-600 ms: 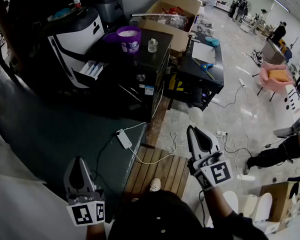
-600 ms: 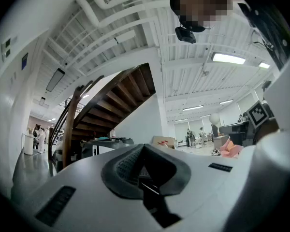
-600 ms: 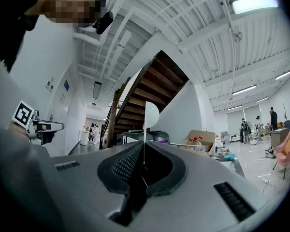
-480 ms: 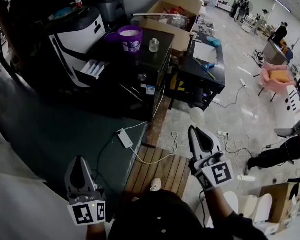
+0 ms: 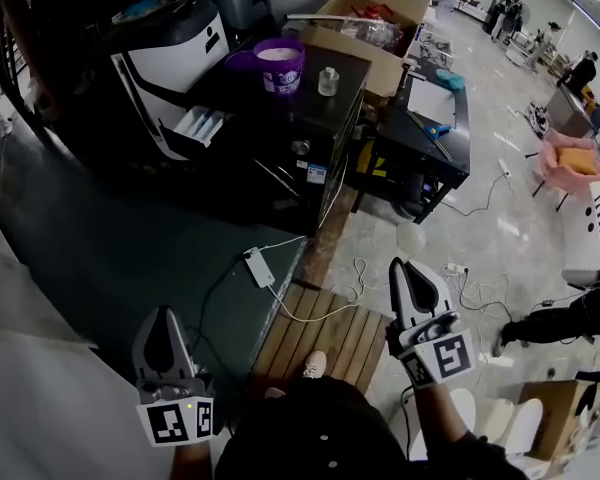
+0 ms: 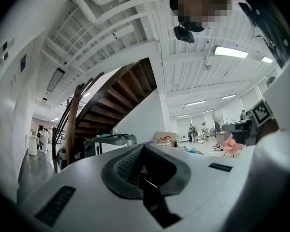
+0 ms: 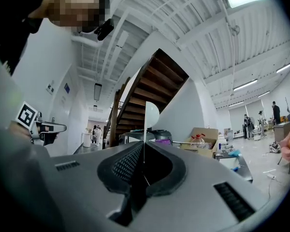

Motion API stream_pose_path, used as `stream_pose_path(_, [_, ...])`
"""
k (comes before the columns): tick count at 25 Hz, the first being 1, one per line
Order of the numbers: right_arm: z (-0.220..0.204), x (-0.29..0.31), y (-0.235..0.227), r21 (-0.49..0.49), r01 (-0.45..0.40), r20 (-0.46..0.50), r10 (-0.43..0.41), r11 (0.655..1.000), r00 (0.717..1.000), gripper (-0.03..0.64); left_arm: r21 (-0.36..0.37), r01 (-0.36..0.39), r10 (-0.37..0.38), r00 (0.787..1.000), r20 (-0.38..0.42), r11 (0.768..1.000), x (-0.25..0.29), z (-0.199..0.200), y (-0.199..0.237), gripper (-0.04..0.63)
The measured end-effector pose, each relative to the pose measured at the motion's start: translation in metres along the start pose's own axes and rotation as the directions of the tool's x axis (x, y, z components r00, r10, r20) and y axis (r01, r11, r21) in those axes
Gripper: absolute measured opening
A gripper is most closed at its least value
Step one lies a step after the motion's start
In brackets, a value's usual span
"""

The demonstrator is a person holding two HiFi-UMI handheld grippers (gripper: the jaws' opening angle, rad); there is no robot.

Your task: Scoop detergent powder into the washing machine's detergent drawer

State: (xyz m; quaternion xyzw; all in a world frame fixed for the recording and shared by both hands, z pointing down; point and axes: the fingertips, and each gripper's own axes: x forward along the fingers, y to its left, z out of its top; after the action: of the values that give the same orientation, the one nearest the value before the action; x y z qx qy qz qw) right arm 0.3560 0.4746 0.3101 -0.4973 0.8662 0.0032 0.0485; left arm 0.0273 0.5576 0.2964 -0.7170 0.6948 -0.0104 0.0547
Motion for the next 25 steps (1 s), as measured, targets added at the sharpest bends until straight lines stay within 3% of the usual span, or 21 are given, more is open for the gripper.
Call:
stream_pose_path(14, [-0.028,0.025,-0.046,0.033,-0.022,-0.046,0.024,0.999,0.999,0.033,0.019,-0.035,0.036,0.998,-0.054,0.999,0.034,-0.008,-0.036,0.015])
stream_pose_path(25, [-0.043,0.062,-0.045,0.015,-0.042,-0.087,0.044,0.999,0.995,0.033,0.006,-0.036,0.036,0.996,-0.083,0.999,0.065,-0.026,-0.025,0.015])
